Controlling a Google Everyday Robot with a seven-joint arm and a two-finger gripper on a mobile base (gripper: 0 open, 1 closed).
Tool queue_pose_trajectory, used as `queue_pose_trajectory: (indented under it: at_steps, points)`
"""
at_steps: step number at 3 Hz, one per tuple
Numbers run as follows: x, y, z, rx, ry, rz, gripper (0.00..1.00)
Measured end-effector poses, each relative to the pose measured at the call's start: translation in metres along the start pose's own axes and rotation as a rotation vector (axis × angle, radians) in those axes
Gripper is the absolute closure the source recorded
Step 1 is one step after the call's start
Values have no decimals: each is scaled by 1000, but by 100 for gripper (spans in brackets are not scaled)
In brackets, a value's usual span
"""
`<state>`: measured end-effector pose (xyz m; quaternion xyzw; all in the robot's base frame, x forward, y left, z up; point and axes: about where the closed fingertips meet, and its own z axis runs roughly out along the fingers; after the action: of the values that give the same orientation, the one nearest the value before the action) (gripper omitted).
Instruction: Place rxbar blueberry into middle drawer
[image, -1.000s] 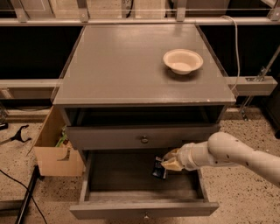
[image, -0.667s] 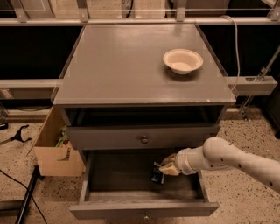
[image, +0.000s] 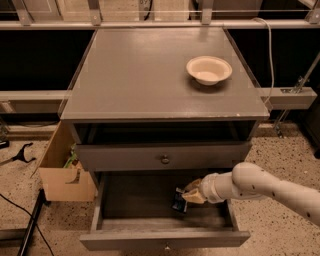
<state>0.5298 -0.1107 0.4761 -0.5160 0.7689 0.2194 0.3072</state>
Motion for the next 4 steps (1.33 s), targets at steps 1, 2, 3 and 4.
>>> queue_pose_trajectory:
  at_steps: [1, 2, 3, 4]
  points:
    - [9, -2, 13, 16, -21, 8, 100]
    - [22, -6, 32, 11, -24, 55, 100]
    - [32, -10, 42, -2, -11, 109, 100]
    - [41, -13, 50, -18, 13, 185, 100]
